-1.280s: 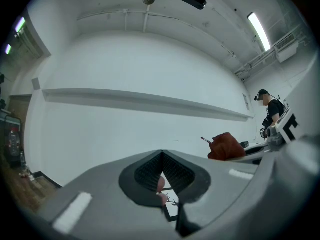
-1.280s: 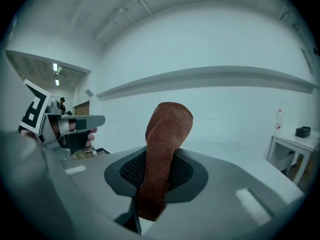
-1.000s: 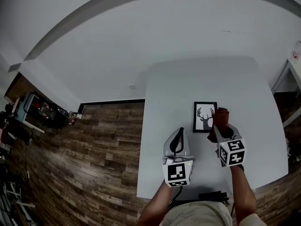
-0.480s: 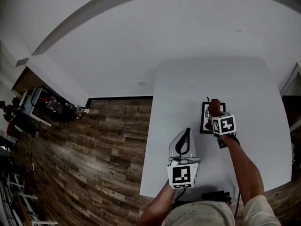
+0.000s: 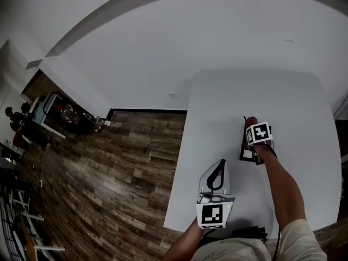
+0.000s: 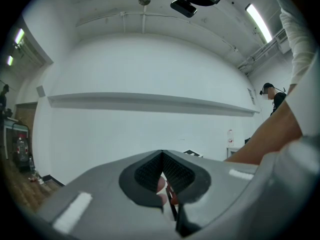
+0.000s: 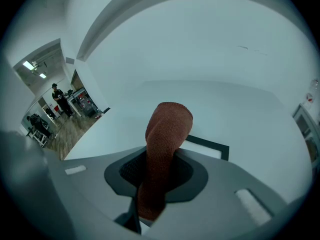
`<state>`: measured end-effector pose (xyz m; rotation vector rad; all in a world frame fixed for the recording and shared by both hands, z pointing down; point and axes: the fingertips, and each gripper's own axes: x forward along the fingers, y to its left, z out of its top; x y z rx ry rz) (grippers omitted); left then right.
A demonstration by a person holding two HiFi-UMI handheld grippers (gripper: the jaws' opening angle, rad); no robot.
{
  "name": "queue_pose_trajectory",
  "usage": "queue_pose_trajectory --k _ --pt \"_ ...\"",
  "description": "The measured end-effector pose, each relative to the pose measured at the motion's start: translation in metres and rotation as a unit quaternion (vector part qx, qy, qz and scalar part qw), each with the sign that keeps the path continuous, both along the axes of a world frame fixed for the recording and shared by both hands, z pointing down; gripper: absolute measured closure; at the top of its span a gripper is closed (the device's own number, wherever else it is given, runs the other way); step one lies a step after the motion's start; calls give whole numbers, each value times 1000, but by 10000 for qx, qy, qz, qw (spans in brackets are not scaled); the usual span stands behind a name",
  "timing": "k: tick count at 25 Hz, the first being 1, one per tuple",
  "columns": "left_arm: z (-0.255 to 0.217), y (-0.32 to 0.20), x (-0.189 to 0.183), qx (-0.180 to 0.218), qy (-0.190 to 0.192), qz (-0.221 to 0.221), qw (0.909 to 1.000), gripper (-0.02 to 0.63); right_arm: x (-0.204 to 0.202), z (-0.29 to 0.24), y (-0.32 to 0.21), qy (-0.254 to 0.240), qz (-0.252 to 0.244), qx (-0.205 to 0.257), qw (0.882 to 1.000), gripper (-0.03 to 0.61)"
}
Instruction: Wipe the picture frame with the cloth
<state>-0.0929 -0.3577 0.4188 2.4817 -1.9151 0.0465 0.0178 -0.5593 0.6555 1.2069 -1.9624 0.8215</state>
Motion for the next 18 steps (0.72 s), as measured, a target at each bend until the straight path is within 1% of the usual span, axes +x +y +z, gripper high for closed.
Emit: queue_pose_trajectory --k 4,10,14,16,18 --pt "2 0 -3 -27 32 -32 10000 614 -6 14 -6 26 11 -201 9998 469" --pt "15 1 -8 -217 37 -82 9997 613 -7 29 -12 131 109 -227 9996 472" --pt "16 2 -7 -206 29 -83 9997 613 8 33 -13 191 202 -303 9992 471" --pt "16 1 -6 -128 30 -79 9999 614 23 36 -12 206 338 -360 9986 471" --pt "16 1 -5 -203 32 -74 9998 614 41 38 -12 253 483 -390 9978 471"
